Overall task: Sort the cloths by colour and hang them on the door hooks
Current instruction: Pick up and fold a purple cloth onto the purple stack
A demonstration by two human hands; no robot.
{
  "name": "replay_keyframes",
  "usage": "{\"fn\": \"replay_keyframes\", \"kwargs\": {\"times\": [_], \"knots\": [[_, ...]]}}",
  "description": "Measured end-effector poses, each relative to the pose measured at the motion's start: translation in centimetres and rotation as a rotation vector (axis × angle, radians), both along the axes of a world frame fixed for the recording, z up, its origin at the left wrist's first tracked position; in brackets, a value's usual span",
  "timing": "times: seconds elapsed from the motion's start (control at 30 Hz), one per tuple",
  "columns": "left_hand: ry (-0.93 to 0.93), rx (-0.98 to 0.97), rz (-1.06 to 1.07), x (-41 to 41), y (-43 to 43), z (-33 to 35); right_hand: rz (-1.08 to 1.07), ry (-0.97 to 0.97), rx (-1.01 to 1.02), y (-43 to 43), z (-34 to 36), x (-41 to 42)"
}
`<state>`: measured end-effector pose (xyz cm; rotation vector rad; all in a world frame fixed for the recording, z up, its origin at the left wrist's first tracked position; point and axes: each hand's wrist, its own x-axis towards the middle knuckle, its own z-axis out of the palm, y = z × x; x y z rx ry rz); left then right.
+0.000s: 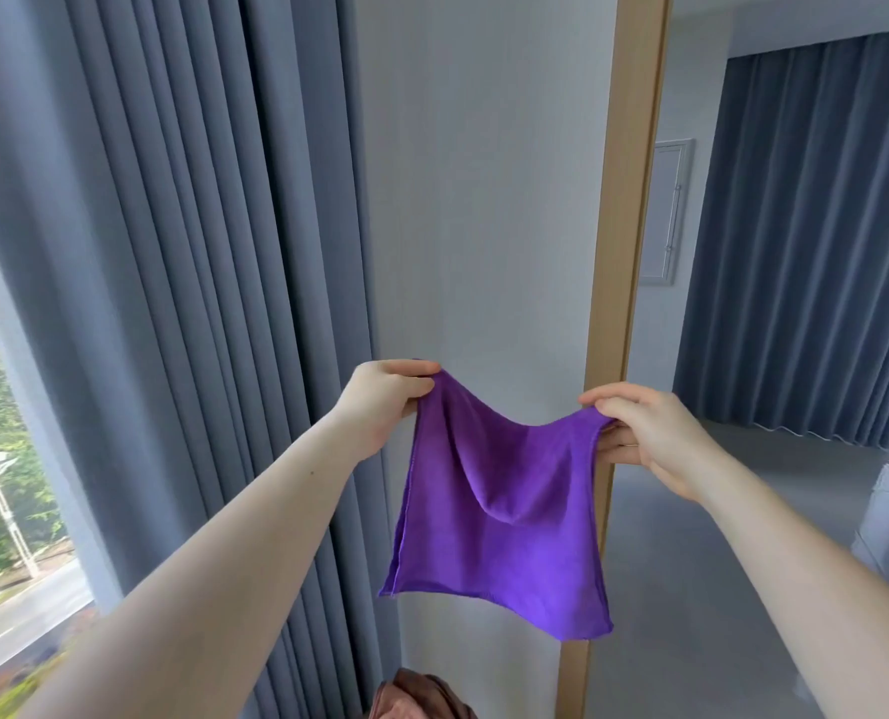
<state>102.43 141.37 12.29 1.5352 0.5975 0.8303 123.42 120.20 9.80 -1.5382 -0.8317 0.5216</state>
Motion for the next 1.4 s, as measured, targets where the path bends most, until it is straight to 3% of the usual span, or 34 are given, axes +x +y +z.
{"fn": "replay_keyframes", "kwargs": {"times": [0.17, 0.47, 0.67, 0.8, 0.97, 1.17, 1.4], "knots": [[0.13, 0.218, -0.027, 1.5, -2.6, 0.7, 0.224, 0.105, -0.003, 1.3, 0.9, -1.8], [0.371, 0.571, -0.131, 1.9, -5.7, 0.8, -0.049, -0.577, -0.167, 3.4, 1.7, -4.4], [0.413, 0.834, -0.054, 2.7, -6.6, 0.0, -0.026, -0.556, -0.124, 3.9, 2.6, -4.8], [0.373, 0.79, -0.01, 2.7, -5.9, 0.3, 0.071, -0.381, -0.088, 2.9, 2.7, -4.8], [0.275, 0.604, 0.004, 1.5, -4.8, 1.5, 0.286, -0.314, -0.364, 1.8, 1.2, -3.2], [0.21, 0.464, -0.064, -0.1, -4.1, 2.5, 0.331, -0.481, -0.63, 2.9, -0.9, -1.4], [0.407, 0.548, 0.019, -2.5, -1.3, 1.2, 0.115, -0.859, -0.627, 3.9, 1.2, -1.2]]}}
